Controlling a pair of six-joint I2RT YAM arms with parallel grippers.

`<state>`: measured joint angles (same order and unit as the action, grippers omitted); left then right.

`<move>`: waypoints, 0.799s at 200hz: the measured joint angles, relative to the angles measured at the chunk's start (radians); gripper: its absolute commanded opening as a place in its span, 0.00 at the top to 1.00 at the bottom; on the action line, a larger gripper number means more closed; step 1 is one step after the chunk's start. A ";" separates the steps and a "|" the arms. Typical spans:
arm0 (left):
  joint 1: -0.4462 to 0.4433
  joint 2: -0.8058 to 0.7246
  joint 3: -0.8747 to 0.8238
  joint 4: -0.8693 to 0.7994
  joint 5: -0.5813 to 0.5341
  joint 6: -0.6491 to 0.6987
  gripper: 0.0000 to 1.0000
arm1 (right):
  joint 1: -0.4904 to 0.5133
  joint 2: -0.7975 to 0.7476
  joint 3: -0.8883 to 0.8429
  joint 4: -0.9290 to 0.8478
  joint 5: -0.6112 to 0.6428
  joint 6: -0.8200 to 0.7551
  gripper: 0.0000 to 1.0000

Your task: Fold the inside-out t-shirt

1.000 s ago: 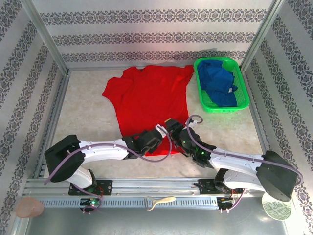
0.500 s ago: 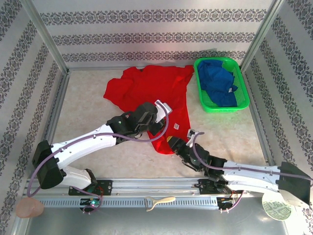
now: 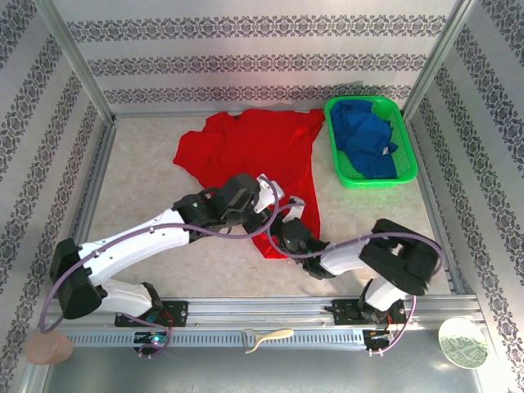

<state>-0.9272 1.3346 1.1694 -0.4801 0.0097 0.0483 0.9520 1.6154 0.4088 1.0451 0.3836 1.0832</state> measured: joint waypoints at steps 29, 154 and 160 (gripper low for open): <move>0.000 -0.071 0.003 -0.023 0.031 -0.004 1.00 | -0.071 0.127 0.029 0.108 -0.011 -0.052 1.00; 0.007 -0.036 0.223 -0.108 0.113 -0.006 1.00 | 0.099 0.224 0.056 -0.113 0.068 -0.271 1.00; 0.007 -0.032 0.225 -0.112 0.116 -0.006 1.00 | 0.100 0.223 0.074 -0.146 0.074 -0.279 1.00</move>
<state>-0.9203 1.3022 1.3945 -0.5919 0.1261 0.0422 1.0515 1.8385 0.4831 0.8989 0.4572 0.8043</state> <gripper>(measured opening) 0.054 0.054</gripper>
